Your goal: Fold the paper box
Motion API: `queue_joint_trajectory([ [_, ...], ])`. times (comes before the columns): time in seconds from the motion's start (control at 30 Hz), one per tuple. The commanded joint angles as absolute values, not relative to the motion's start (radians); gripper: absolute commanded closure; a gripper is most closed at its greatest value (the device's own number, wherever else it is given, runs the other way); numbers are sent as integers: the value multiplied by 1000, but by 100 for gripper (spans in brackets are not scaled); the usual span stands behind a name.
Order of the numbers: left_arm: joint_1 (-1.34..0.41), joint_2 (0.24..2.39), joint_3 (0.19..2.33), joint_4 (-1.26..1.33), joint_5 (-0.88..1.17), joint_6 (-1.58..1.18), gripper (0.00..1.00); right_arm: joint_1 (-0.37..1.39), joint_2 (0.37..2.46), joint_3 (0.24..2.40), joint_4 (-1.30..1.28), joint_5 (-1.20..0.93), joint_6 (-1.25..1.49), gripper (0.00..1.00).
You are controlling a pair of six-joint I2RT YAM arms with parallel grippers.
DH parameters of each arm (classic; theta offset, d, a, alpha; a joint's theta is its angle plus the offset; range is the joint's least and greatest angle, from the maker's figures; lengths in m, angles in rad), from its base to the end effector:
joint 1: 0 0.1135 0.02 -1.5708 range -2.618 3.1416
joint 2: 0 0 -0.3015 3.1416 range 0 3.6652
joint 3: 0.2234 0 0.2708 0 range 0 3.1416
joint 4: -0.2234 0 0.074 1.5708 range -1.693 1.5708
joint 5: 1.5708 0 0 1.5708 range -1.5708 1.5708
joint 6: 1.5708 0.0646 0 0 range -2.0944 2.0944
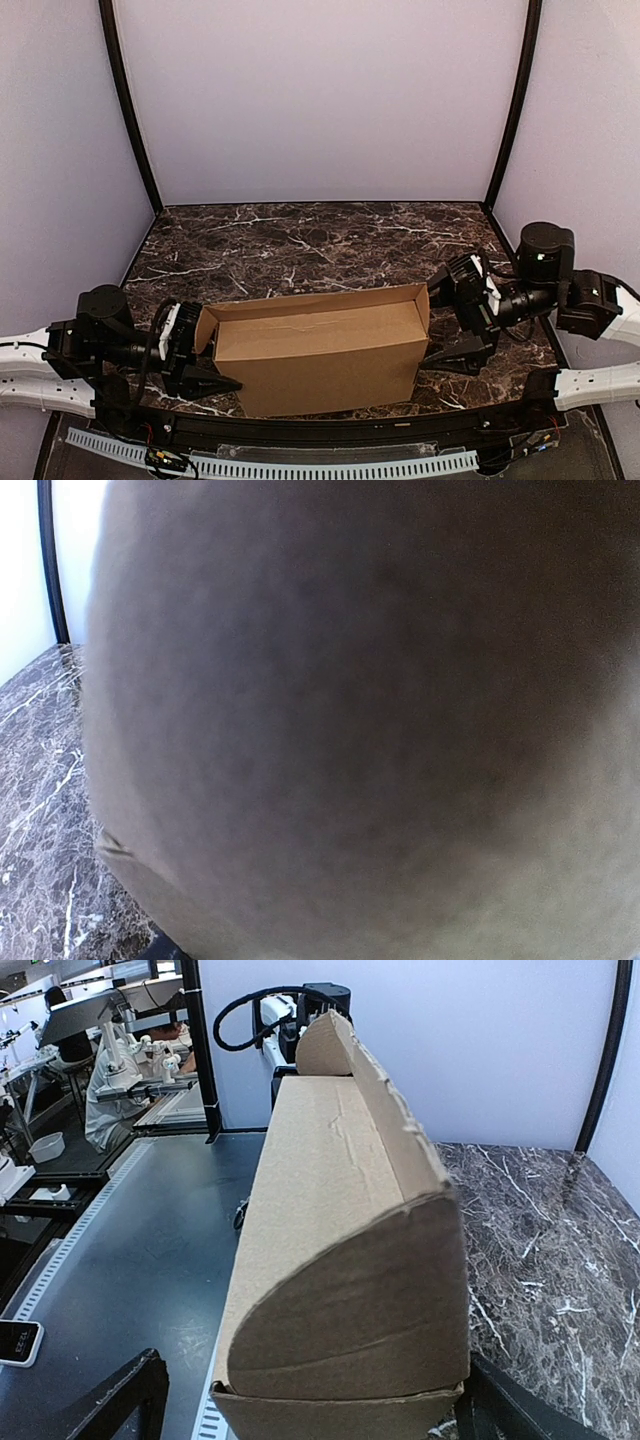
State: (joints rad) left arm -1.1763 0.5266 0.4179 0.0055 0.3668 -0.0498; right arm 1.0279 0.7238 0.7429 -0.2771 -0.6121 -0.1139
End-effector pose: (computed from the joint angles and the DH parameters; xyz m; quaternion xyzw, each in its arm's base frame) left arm 0.0409 -0.1584 0.2822 0.4931 0.5522 -0.4896 0.4606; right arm 0.0610 0.1730 0.3458 -0.5629 0.5362 0.4710 0.4169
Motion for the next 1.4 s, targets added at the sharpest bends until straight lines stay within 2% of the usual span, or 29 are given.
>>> queue_joint_trajectory([
  [0.0, -1175, 488, 443, 38, 386, -60, 99, 1034, 717, 724, -217, -658, -92, 3],
  [0.2, -1175, 491, 442, 48, 384, -60, 99, 1034, 726, 728, -209, -663, -97, 9],
  [0.67, -1175, 491, 439, 82, 383, -67, 99, 1034, 720, 718, -207, -674, -91, 35],
  [1.0, -1175, 495, 440, 86, 367, -68, 93, 1035, 703, 722, -213, -642, -87, 52],
  [1.1, -1175, 496, 437, 84, 361, -67, 91, 1034, 703, 725, -215, -638, -86, 53],
  [1.17, -1175, 496, 438, 79, 352, -68, 87, 1034, 703, 727, -215, -633, -84, 54],
  [1.3, -1175, 491, 437, 53, 319, -65, 72, 1034, 695, 730, -219, -595, -81, 56],
  [1.33, -1175, 490, 438, 47, 302, -67, 65, 1033, 694, 732, -223, -580, -81, 56],
  [1.37, -1175, 489, 438, 37, 289, -71, 53, 1034, 691, 734, -226, -567, -82, 56],
])
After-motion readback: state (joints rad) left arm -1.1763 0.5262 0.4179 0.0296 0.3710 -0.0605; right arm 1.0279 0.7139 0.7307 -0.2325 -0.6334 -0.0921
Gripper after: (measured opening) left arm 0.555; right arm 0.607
